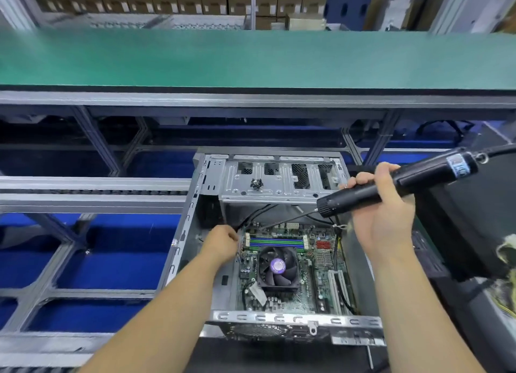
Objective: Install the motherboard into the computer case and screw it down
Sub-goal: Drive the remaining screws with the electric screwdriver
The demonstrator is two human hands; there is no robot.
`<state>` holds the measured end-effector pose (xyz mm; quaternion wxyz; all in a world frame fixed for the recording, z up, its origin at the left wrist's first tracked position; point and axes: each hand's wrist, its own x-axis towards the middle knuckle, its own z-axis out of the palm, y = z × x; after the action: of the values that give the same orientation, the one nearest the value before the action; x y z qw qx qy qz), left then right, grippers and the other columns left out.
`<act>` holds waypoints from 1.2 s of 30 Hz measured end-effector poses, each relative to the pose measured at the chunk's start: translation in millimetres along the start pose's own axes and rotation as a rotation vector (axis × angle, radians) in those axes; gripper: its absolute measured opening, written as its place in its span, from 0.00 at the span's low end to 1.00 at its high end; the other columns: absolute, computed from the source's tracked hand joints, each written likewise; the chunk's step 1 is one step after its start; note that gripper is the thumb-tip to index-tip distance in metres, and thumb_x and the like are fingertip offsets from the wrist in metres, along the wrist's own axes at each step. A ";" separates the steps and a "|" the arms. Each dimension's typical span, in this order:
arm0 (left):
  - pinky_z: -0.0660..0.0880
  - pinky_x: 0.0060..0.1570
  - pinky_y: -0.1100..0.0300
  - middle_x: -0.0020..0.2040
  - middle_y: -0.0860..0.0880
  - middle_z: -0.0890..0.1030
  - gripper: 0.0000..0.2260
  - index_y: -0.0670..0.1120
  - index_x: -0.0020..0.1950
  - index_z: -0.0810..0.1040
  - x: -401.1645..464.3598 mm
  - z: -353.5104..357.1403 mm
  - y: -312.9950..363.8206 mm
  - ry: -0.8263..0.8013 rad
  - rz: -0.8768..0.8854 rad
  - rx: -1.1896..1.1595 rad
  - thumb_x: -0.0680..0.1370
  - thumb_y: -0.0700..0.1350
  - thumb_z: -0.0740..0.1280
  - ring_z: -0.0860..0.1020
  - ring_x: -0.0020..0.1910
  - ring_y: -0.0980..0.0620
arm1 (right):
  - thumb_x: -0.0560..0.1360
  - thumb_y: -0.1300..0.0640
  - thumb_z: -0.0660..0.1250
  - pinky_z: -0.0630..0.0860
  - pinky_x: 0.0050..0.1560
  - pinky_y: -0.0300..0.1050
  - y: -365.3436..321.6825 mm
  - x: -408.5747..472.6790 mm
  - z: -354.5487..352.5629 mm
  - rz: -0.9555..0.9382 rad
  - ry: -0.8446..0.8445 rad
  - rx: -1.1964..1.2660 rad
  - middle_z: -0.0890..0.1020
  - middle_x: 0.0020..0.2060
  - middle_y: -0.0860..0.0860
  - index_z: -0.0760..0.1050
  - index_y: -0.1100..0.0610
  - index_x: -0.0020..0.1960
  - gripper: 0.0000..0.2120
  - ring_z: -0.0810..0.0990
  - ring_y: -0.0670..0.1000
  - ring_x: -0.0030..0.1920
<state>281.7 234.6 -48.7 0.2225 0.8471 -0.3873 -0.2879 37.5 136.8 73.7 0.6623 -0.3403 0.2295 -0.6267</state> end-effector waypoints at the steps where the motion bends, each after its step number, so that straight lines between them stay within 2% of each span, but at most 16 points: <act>1: 0.69 0.44 0.64 0.43 0.50 0.79 0.06 0.44 0.48 0.83 2.4 -0.4 -3.5 -0.029 -0.012 0.018 0.77 0.36 0.67 0.76 0.44 0.52 | 0.77 0.51 0.74 0.79 0.46 0.54 2.8 0.5 3.6 0.015 0.022 -0.005 0.78 0.35 0.52 0.68 0.53 0.56 0.17 0.77 0.54 0.37; 3: 0.69 0.38 0.67 0.41 0.50 0.80 0.05 0.44 0.46 0.84 7.3 -2.1 -4.2 -0.066 -0.024 0.032 0.76 0.36 0.70 0.76 0.39 0.54 | 0.68 0.42 0.80 0.80 0.44 0.55 6.5 0.9 10.7 0.027 0.046 -0.041 0.77 0.35 0.53 0.68 0.52 0.57 0.28 0.77 0.55 0.36; 5: 0.70 0.37 0.66 0.41 0.49 0.81 0.03 0.44 0.45 0.85 11.3 0.1 -0.6 -0.072 -0.018 0.056 0.75 0.37 0.72 0.76 0.36 0.56 | 0.65 0.39 0.81 0.80 0.43 0.55 11.7 1.5 16.9 -0.003 0.048 -0.105 0.78 0.36 0.54 0.69 0.52 0.56 0.31 0.78 0.55 0.35; 8: 0.72 0.43 0.63 0.43 0.47 0.82 0.02 0.41 0.45 0.85 14.4 11.4 -0.4 -0.066 0.002 0.024 0.73 0.38 0.75 0.78 0.40 0.54 | 0.65 0.40 0.81 0.81 0.42 0.55 19.6 3.6 26.5 -0.076 0.056 -0.206 0.80 0.33 0.54 0.70 0.53 0.52 0.28 0.80 0.54 0.32; 11: 0.71 0.41 0.64 0.39 0.48 0.81 0.02 0.39 0.43 0.85 15.3 17.9 -4.9 -0.064 -0.001 -0.048 0.72 0.36 0.76 0.78 0.39 0.53 | 0.67 0.46 0.81 0.79 0.43 0.56 27.7 4.8 36.2 -0.105 0.029 -0.247 0.78 0.30 0.53 0.71 0.54 0.48 0.22 0.79 0.54 0.31; 14: 0.71 0.41 0.64 0.38 0.49 0.81 0.03 0.41 0.40 0.84 16.1 19.2 -7.1 -0.068 -0.011 -0.038 0.72 0.36 0.76 0.77 0.38 0.53 | 0.65 0.46 0.82 0.77 0.45 0.57 33.4 3.0 44.0 -0.076 -0.008 -0.218 0.78 0.31 0.51 0.75 0.50 0.45 0.18 0.78 0.52 0.31; 18: 0.73 0.46 0.62 0.41 0.48 0.81 0.05 0.44 0.41 0.82 16.5 21.8 -7.6 -0.105 0.012 0.046 0.76 0.37 0.71 0.77 0.42 0.51 | 0.68 0.48 0.81 0.77 0.44 0.57 41.5 2.5 48.1 -0.030 -0.048 -0.217 0.77 0.32 0.51 0.71 0.54 0.48 0.21 0.78 0.51 0.32; 22: 0.73 0.46 0.60 0.48 0.44 0.80 0.07 0.44 0.44 0.79 14.0 19.5 -5.9 -0.150 0.003 0.099 0.79 0.36 0.65 0.76 0.45 0.49 | 0.77 0.56 0.73 0.79 0.41 0.52 48.4 4.6 44.4 -0.043 -0.049 -0.239 0.77 0.32 0.51 0.72 0.52 0.47 0.08 0.78 0.52 0.32; 25: 0.71 0.45 0.61 0.45 0.47 0.77 0.14 0.48 0.36 0.71 12.3 19.9 -5.4 -0.145 -0.039 0.044 0.80 0.35 0.63 0.74 0.45 0.50 | 0.78 0.57 0.72 0.78 0.42 0.53 47.7 8.3 38.9 -0.052 -0.036 -0.240 0.76 0.32 0.51 0.72 0.52 0.47 0.08 0.77 0.52 0.32; 28: 0.75 0.43 0.60 0.39 0.47 0.76 0.12 0.45 0.35 0.72 12.6 15.8 -2.0 -0.120 -0.101 -0.036 0.78 0.35 0.65 0.74 0.40 0.51 | 0.77 0.55 0.73 0.78 0.42 0.54 46.0 10.8 33.7 -0.049 -0.006 -0.220 0.77 0.31 0.51 0.72 0.51 0.46 0.09 0.77 0.53 0.32; 30: 0.72 0.30 0.63 0.30 0.49 0.69 0.13 0.44 0.33 0.69 14.7 8.7 -0.1 -0.064 -0.173 -0.136 0.75 0.35 0.67 0.69 0.30 0.53 | 0.78 0.55 0.72 0.78 0.42 0.54 45.3 12.2 31.4 -0.055 0.024 -0.210 0.77 0.31 0.53 0.71 0.53 0.47 0.09 0.76 0.54 0.32; 31: 0.69 0.27 0.65 0.28 0.49 0.68 0.13 0.44 0.33 0.69 16.7 5.7 0.1 -0.036 -0.218 -0.201 0.75 0.36 0.68 0.68 0.28 0.53 | 0.78 0.55 0.72 0.78 0.42 0.55 44.9 12.6 30.8 -0.056 0.036 -0.207 0.76 0.31 0.53 0.71 0.53 0.47 0.10 0.76 0.55 0.33; 34: 0.72 0.35 0.59 0.33 0.45 0.76 0.05 0.37 0.42 0.80 18.4 1.2 3.1 -0.042 -0.316 -0.466 0.77 0.36 0.67 0.72 0.31 0.49 | 0.77 0.56 0.72 0.78 0.43 0.55 43.3 13.6 29.9 -0.060 0.049 -0.200 0.76 0.31 0.53 0.71 0.54 0.47 0.10 0.76 0.55 0.33; 36: 0.71 0.33 0.59 0.34 0.44 0.77 0.06 0.35 0.50 0.82 20.0 3.9 3.4 -0.065 -0.350 -0.579 0.79 0.34 0.65 0.72 0.30 0.50 | 0.78 0.57 0.72 0.78 0.42 0.54 42.8 14.1 29.1 -0.062 0.045 -0.191 0.76 0.31 0.53 0.71 0.53 0.47 0.09 0.76 0.54 0.33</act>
<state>287.9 216.3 -55.8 0.3886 0.7929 -0.1452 -0.4463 89.2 126.9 63.2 0.6019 -0.3949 0.2923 -0.6295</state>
